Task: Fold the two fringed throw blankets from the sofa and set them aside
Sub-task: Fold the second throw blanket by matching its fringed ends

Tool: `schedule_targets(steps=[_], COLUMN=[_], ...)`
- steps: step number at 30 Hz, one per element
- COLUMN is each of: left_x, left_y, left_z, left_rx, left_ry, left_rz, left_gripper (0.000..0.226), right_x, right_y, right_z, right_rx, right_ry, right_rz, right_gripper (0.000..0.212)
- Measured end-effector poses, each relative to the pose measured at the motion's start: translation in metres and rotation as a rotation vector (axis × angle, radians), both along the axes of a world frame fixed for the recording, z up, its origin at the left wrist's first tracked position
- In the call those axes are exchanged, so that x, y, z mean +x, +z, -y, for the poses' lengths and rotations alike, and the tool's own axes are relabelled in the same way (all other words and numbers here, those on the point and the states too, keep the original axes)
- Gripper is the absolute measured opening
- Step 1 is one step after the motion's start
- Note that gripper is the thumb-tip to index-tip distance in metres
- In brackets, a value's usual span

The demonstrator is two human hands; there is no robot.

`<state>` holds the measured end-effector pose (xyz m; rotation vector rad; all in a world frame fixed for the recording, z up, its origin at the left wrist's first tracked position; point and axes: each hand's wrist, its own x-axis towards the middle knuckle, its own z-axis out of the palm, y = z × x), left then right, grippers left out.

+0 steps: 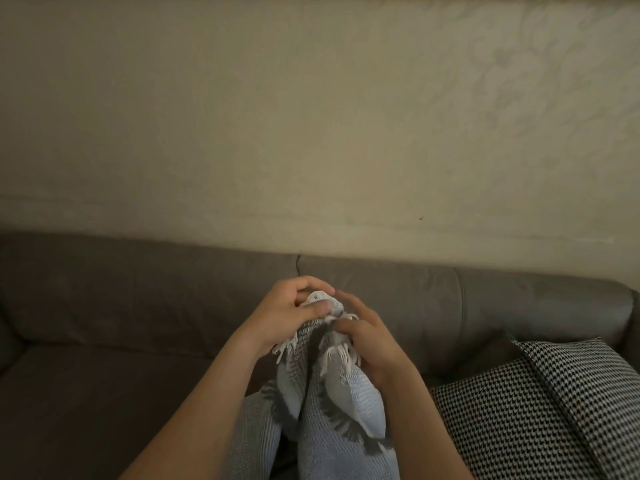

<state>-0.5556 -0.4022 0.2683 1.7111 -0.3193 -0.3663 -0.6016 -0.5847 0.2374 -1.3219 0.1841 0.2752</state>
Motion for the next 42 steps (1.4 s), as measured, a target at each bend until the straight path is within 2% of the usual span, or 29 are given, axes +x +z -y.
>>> schedule_targets(steps=[3, 5, 11, 14, 17, 21, 23, 25, 27, 35, 39, 42], left_x=[-0.001, -0.002, 0.005, 0.005, 0.003, -0.001, -0.002, 0.000, 0.000, -0.008, -0.012, -0.012], left_y=[0.004, 0.004, -0.007, -0.009, -0.014, -0.019, -0.022, -0.026, -0.028, -0.033, -0.031, -0.030], left_z=[-0.001, -0.001, -0.013, -0.014, -0.008, 0.004, 0.008, 0.010, 0.012, 0.013, 0.009, 0.010], left_rx=[0.082, 0.138, 0.355, 0.210, -0.011, -0.153, -0.207, -0.216, -0.223, -0.228, -0.269, -0.311], left_ry=[-0.008, 0.017, 0.042, 0.027, 0.067, 0.183, 0.248, 0.282, 0.295, 0.329, 0.344, 0.333], left_rz=[0.081, 0.103, 0.069, -0.036, -0.100, -0.186, -0.251, -0.274, -0.303, -0.278, -0.319, -0.374], left_gripper=[0.023, 0.025, 0.026, 0.032, 0.019, 0.016, 0.013, 0.013, 0.015, 0.017, 0.017, 0.020], right_x=[-0.002, 0.000, -0.003, -0.003, -0.003, -0.004, -0.004, -0.006, -0.010, -0.026, -0.026, -0.022], right_y=[0.002, 0.000, 0.008, 0.006, 0.006, 0.006, 0.001, 0.004, 0.010, 0.041, 0.040, 0.036], right_z=[-0.001, -0.001, 0.006, 0.009, 0.009, 0.008, 0.011, 0.013, 0.016, 0.017, 0.014, 0.013], right_rx=[-0.136, -0.205, -0.161, -0.126, -0.075, 0.035, 0.101, 0.098, 0.040, -0.286, -0.544, -0.649], right_ry=[-0.014, -0.112, -0.317, -0.352, -0.371, -0.402, -0.444, -0.392, -0.283, -0.054, -0.064, -0.103], right_rz=[-0.028, -0.032, -0.013, -0.026, -0.046, -0.023, -0.013, 0.042, 0.103, 0.240, 0.326, 0.384], right_gripper=[0.019, 0.017, 0.015, 0.016, 0.016, 0.006, 0.028, 0.022, 0.008, 0.028, 0.027, 0.028])
